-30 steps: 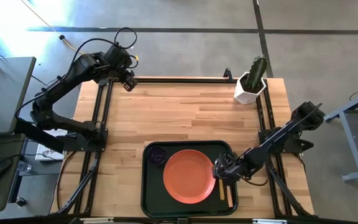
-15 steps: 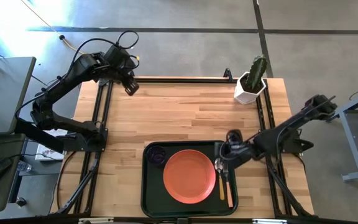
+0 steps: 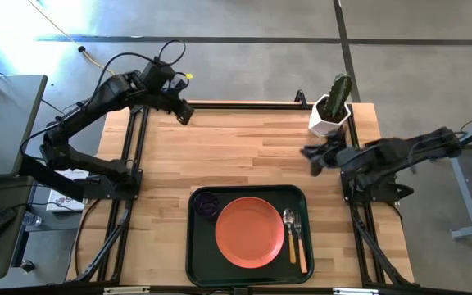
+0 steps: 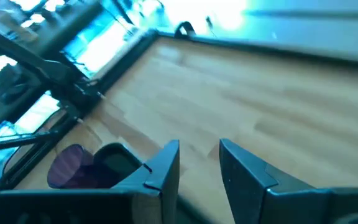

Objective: Pick and place plate/cup/fork/spoon on tray
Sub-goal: Return to Home Position

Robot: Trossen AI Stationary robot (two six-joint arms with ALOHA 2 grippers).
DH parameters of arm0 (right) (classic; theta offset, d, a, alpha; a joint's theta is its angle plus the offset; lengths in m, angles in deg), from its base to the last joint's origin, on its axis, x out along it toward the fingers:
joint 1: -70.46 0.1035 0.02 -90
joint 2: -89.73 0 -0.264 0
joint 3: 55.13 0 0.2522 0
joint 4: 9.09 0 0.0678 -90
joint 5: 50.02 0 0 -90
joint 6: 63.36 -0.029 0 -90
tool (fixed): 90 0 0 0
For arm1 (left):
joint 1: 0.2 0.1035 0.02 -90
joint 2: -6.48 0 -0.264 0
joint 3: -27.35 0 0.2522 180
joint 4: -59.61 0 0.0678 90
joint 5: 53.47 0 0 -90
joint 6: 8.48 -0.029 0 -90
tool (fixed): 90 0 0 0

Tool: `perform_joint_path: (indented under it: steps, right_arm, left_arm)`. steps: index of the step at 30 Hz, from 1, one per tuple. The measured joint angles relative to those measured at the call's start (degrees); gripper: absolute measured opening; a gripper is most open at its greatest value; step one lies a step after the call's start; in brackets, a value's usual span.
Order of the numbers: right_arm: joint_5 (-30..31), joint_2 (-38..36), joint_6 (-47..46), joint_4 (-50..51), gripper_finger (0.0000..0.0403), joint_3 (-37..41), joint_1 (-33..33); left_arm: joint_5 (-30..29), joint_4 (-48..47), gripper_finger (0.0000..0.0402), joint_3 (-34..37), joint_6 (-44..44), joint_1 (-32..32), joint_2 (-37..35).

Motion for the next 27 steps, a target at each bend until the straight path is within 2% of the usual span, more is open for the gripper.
perform_joint_path:
  steps: [3, 8, 14, 19, 23, 27]
  right_arm:
    - [-3.15, -6.53, 9.73, -0.18, 0.0103, 0.00, -2.82]
    - [-10.90, -15.98, 20.04, -0.98, 0.0103, 0.00, -5.71]
    - [-13.42, -23.90, 29.08, -2.25, 0.0103, 0.00, -6.72]
    - [-13.45, -27.08, 33.89, -4.46, 0.0103, -0.02, -6.73]
    - [-13.52, -27.35, 36.51, -4.63, 0.0103, -0.04, -6.72]
    - [-13.46, -26.88, 39.50, -4.66, 0.0103, -0.03, -6.71]
  left_arm:
    - [0.06, 5.95, 0.0072, 2.13, 4.25, -3.97, -0.05]
    - [-0.02, 15.21, 0.0072, 6.84, 10.77, -10.65, -0.05]
    - [-0.60, 31.37, 0.0072, 14.48, 14.01, -18.35, 0.00]
    - [-3.54, 46.28, 0.0072, 21.85, 15.51, -24.35, -0.08]
    - [-5.40, 50.71, 0.0072, 26.99, 17.38, -28.19, -1.76]
    - [-10.07, 52.08, 0.0071, 32.59, 19.02, -31.77, -5.27]
